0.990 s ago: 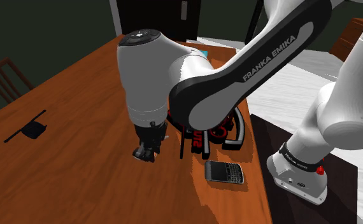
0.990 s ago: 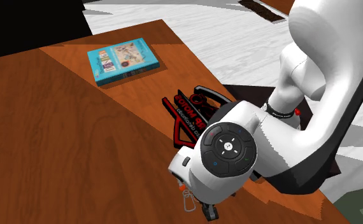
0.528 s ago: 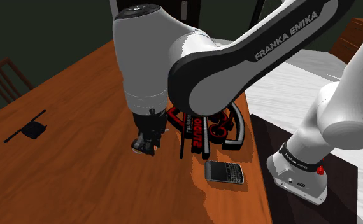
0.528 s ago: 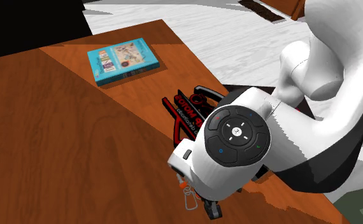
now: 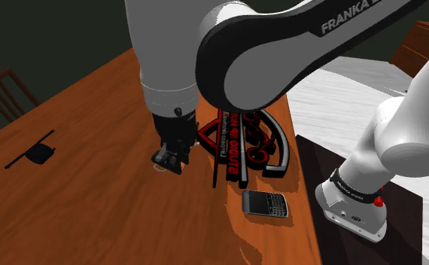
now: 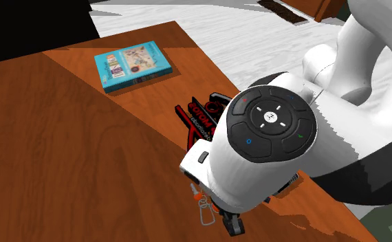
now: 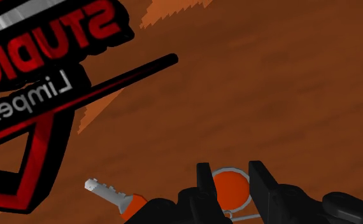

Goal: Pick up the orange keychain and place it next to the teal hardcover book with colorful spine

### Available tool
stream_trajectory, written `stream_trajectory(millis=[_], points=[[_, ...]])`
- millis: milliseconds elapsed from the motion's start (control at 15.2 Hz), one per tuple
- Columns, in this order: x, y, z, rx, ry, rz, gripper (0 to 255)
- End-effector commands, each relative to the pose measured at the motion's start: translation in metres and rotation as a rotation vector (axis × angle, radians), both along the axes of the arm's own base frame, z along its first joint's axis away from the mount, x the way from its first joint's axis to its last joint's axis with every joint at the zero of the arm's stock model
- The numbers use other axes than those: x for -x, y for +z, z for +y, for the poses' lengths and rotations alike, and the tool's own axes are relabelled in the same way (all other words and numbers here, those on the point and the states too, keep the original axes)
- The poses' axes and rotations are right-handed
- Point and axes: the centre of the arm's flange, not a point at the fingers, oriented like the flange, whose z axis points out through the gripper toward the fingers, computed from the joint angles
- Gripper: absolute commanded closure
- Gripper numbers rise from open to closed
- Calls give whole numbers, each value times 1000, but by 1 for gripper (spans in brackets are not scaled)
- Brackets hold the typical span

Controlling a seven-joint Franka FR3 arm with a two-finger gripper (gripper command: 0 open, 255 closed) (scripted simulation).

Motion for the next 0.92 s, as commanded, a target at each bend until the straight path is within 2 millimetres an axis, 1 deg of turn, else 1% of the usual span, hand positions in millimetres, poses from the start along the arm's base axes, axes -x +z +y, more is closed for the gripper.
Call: stream_trajectory(millis=[0, 66, 858], points=[[-1, 11, 0, 0, 0, 0, 255], [-1, 12, 0, 0, 0, 0, 255], [-35, 12, -155, 0, 0, 0, 255]])
